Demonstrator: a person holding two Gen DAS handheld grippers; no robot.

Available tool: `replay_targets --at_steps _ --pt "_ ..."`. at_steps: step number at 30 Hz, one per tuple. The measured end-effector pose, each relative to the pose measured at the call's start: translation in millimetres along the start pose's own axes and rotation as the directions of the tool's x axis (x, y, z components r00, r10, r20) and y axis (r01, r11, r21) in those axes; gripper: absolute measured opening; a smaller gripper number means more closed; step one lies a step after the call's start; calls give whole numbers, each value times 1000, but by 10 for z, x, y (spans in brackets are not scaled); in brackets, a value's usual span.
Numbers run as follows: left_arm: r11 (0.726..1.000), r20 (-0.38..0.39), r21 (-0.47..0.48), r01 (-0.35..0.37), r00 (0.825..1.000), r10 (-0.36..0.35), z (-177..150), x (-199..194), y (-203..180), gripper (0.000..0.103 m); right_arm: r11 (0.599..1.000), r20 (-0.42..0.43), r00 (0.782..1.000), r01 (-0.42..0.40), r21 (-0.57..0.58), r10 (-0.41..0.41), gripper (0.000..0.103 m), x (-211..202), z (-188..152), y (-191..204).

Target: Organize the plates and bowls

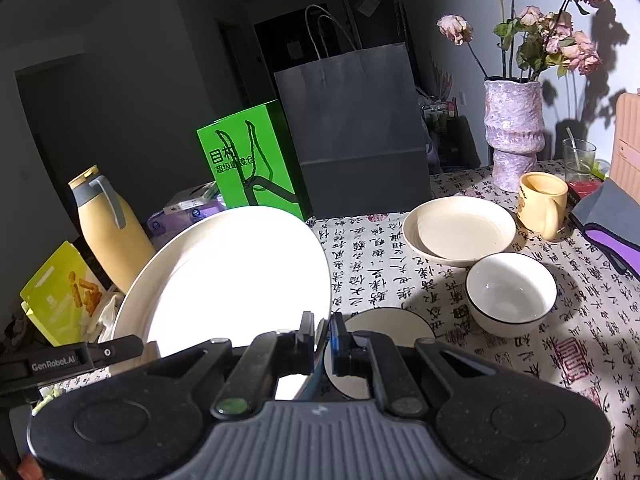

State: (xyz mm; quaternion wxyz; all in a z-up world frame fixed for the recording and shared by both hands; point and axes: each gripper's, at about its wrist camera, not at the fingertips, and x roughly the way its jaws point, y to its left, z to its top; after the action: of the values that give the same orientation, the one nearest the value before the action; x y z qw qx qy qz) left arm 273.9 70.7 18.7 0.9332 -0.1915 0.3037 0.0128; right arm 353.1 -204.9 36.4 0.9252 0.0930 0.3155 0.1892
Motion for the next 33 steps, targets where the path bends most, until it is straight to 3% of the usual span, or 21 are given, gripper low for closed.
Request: replay_targets --at_steps 33 --pt "996 -29 79 38 999 -36 -717 -364 -395 9 999 23 999 -32 36 31 8 -673 -721 -537"
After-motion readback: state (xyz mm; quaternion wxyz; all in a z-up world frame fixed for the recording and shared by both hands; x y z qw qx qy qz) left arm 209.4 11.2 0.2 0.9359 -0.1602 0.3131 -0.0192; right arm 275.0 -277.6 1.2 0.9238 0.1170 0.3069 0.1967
